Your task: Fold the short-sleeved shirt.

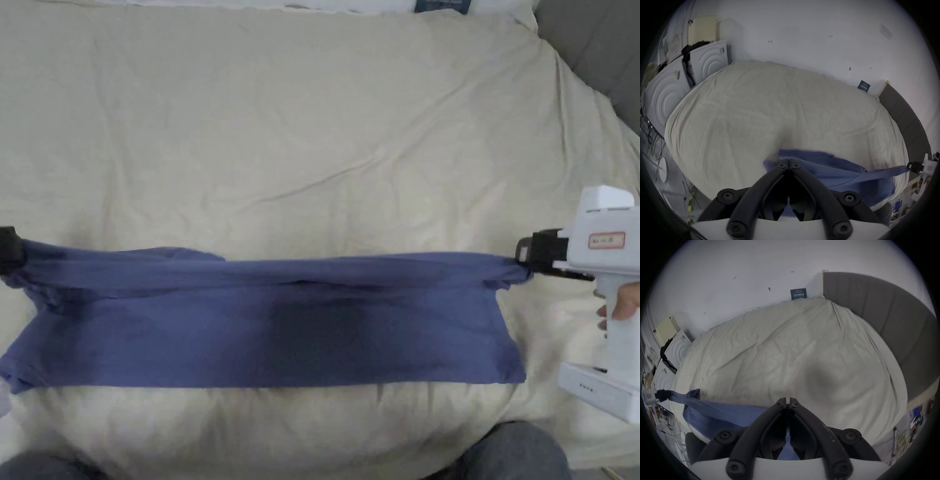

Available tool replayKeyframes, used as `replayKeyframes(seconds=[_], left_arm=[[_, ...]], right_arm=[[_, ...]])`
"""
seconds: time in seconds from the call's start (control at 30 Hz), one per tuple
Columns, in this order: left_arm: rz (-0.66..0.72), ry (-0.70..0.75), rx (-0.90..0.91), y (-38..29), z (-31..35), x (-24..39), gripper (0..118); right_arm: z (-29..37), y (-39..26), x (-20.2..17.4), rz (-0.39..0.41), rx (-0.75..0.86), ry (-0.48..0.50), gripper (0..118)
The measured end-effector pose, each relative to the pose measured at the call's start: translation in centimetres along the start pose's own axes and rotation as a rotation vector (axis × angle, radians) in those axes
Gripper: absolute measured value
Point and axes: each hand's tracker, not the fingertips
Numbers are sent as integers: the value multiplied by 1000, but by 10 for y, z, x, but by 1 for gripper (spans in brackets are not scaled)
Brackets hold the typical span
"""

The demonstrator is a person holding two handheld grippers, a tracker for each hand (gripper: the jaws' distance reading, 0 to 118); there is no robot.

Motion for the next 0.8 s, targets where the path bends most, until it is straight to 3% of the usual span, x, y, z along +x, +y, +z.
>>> replayKeyframes(seconds=[0.03, 0.07, 0.1, 0.13, 0.17, 0.2, 0.23, 0.27, 0.3, 0.43, 0.5, 0.63, 0.8], left_arm=[[13, 28, -23, -12, -3, -5, 9], [32, 56, -46, -25, -6, -9, 24], [45, 101, -74, -40, -10, -10, 24], [50, 144, -102, -50, -15, -14, 31], [55, 182, -127, -59, -21, -19, 48], [54, 197, -156, -61, -25, -24, 86], [64, 201, -147, -66, -20, -22, 107], [75, 192, -119, -66, -15, -24, 117], [83, 161, -57, -61, -6, -24, 118], [-28, 149, 174, -43, 36, 6, 118], [-120, 149, 362, -41, 63, 31, 118], [-240, 193, 582, -41, 95, 71, 118], [-264, 107, 749, -49, 115, 106, 118]], right_arm=[[1, -14, 4, -17, -16, 5, 6], [2, -27, 6, -36, -26, 0, 7], [2, -40, 9, -52, -33, 2, 7], [3, -51, 12, -81, -40, 1, 8], [5, -58, 13, -95, -40, -13, 13], [8, -63, 10, -84, -37, -27, 37], [13, -65, 11, -52, -30, -57, 67], [20, -65, 10, -25, -5, -68, 91], [31, -64, 8, 1, 45, -75, 104], [77, -48, -23, 129, 283, -167, 107], [100, -41, -41, 183, 429, -159, 115], [132, -35, -73, 190, 596, -80, 118], [151, -37, -105, 190, 701, 11, 118]])
